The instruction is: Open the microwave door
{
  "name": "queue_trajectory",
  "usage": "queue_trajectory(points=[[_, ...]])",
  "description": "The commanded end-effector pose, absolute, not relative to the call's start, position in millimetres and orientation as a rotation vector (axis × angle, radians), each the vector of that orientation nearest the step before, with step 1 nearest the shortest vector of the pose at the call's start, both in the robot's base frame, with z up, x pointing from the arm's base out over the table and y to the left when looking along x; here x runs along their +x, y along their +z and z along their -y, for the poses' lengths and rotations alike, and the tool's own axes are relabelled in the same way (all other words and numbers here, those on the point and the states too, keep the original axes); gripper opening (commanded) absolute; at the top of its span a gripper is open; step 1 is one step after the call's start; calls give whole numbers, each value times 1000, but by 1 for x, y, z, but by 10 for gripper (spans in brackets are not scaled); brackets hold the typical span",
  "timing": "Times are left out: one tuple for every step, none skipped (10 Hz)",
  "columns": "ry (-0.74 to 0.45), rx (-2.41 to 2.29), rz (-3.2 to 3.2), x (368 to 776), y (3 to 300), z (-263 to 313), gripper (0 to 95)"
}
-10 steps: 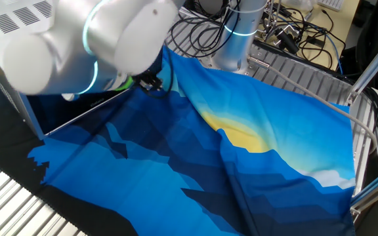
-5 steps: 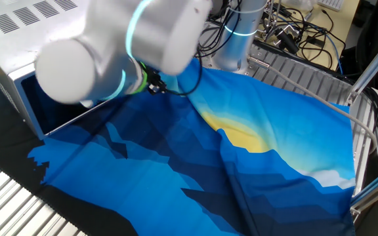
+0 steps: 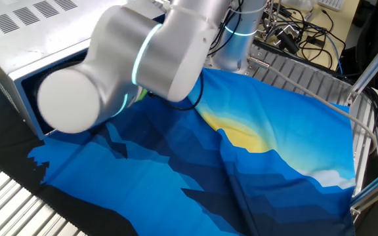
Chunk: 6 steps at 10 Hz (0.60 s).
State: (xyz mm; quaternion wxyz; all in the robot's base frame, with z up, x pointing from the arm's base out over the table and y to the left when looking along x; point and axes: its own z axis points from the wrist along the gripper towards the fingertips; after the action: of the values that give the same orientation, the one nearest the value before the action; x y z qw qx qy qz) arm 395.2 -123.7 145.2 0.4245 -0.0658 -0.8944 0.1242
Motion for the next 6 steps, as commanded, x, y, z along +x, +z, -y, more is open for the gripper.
queue_trajectory(points=[[315,-166,2247,392,146,131,570],[317,-169,2244,391,146,132,570],[323,-170,2241,389,146,133,570],[326,-169,2243,384,145,135,570],[327,-164,2249,381,145,137,570],[327,-162,2248,381,144,138,570]])
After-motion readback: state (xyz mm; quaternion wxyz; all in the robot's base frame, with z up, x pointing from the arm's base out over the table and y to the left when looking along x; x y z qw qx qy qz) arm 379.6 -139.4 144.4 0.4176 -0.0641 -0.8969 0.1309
